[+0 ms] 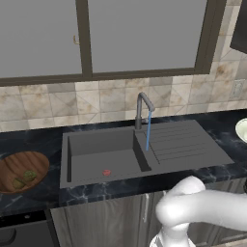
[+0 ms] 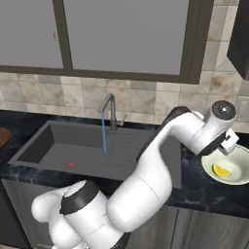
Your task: Pick the kiwis from the sink and place them in one bowl. Place the lemon wedge in the other bowl. Then turn off the sink faucet.
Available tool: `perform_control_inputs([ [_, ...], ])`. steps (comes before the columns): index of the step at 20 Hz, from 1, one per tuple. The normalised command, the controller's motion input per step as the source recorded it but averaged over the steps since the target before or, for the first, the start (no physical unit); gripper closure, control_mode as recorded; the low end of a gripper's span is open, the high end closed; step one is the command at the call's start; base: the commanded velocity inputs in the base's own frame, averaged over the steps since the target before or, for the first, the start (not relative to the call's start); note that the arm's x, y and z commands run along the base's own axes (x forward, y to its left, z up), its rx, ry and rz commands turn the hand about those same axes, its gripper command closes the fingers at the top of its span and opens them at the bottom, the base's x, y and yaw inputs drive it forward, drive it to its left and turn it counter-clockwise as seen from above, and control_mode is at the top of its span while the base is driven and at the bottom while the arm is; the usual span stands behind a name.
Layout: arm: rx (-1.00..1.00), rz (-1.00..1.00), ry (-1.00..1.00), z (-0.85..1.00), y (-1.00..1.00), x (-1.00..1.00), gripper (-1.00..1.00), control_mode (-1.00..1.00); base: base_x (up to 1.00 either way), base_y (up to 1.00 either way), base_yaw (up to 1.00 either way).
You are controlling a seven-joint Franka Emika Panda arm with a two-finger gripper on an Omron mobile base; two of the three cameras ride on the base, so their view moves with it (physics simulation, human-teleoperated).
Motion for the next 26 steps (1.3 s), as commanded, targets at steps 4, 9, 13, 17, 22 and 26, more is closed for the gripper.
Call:
perform_control_inputs([
  [4,-0.1,0.27,0.0,0.0,1.0,-0.48,-1.0,-1.0,0.0,0.0,0.0],
  [9,-0.02,0.32,0.05,0.09,1.0,-0.42,-1.0,-1.0,0.0,0.0,0.0],
  [13,-0.02,0.38,0.04,0.14,1.0,-0.35,-1.0,-1.0,0.0,0.0,0.0],
  [17,-0.06,0.45,0.0,0.19,1.0,-0.15,-1.0,-1.0,0.0,0.0,0.0],
  [22,-0.22,0.57,-0.07,0.1,0.98,-0.02,-1.0,-1.0,0.0,0.0,0.0],
  [26,-0.33,0.58,-0.4,0.02,0.71,0.0,-1.0,-1.0,0.0,0.0,0.0],
])
